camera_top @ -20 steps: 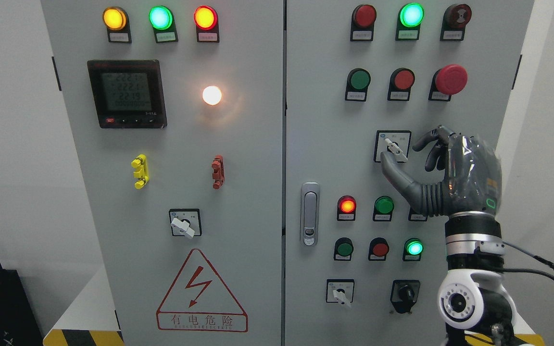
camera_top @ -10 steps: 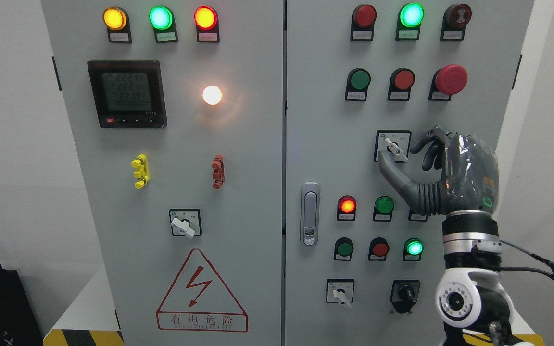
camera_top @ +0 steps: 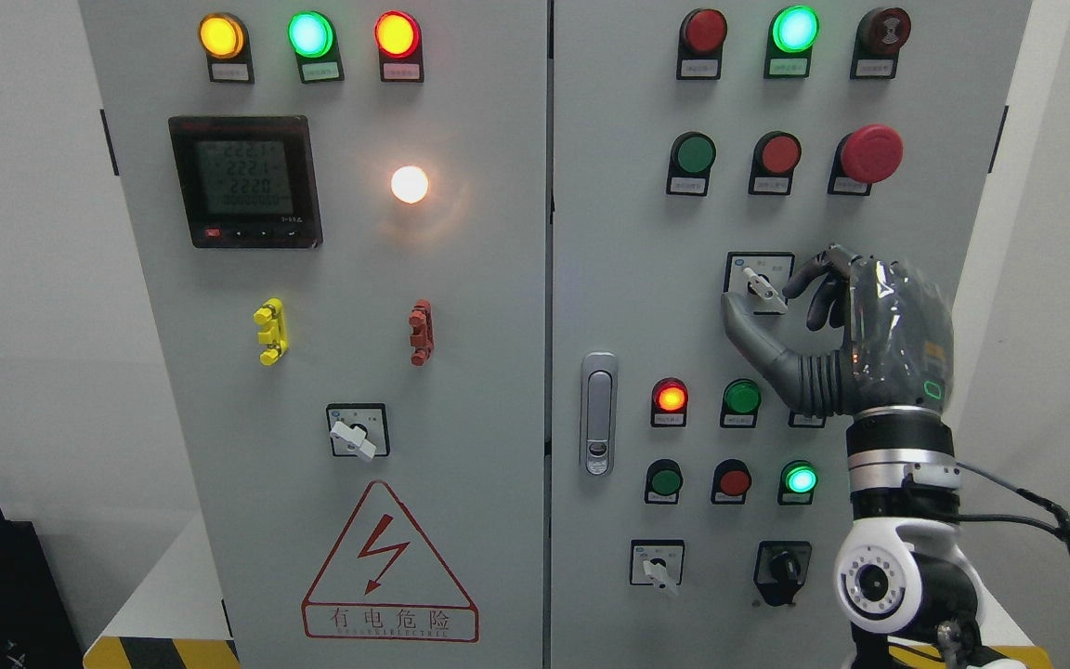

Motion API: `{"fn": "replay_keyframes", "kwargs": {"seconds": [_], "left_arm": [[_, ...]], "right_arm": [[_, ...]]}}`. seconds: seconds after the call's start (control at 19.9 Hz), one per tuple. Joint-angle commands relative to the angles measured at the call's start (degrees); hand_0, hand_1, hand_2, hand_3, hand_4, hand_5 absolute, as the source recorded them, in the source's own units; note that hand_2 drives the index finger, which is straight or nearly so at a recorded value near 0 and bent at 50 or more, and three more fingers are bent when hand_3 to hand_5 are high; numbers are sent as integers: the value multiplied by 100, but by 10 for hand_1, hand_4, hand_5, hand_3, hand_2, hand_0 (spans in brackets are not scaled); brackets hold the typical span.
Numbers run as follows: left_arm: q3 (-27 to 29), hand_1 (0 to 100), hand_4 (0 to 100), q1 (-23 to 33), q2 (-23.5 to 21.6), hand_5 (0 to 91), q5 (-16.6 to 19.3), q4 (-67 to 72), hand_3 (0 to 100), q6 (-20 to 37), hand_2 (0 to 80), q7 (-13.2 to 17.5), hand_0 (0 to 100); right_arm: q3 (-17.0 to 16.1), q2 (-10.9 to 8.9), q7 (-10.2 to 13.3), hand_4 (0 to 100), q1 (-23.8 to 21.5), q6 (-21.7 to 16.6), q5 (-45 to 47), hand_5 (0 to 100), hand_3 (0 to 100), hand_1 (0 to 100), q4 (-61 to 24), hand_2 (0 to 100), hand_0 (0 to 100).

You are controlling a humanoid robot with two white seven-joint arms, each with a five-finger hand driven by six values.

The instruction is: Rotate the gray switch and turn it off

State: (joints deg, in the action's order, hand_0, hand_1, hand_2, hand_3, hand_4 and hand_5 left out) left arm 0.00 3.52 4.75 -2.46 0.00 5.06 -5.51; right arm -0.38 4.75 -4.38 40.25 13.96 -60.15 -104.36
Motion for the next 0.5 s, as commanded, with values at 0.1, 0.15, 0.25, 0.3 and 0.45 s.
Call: {"fn": "replay_keyframes", "kwargs": {"seconds": [0.1, 0.15, 0.25, 0.3, 0.45], "left_arm": [[-9, 389, 0, 0, 0, 0, 0, 79, 0, -5, 0, 15, 120], [-9, 389, 0, 0, 0, 0, 0, 79, 0, -5, 0, 15, 120], [-9, 389, 0, 0, 0, 0, 0, 79, 0, -5, 0, 15, 120], [-9, 389, 0, 0, 0, 0, 0, 79, 0, -5, 0, 24, 120], [-9, 389, 0, 0, 0, 0, 0, 79, 0, -5, 0, 24, 120]], "right_arm": [[-112, 0, -2, 905, 18, 1, -6, 1000, 895, 396, 38, 619, 85], [-120, 0, -11, 905, 18, 10, -6, 1000, 896, 398, 47, 621, 87], [-112, -9, -11, 906, 27, 10, -15, 1000, 897, 398, 56, 623, 94], [-112, 0, -11, 906, 36, 10, -6, 1000, 898, 399, 56, 623, 94], [-112, 0, -11, 906, 53, 10, -41, 1000, 899, 399, 82, 624, 95]]}}
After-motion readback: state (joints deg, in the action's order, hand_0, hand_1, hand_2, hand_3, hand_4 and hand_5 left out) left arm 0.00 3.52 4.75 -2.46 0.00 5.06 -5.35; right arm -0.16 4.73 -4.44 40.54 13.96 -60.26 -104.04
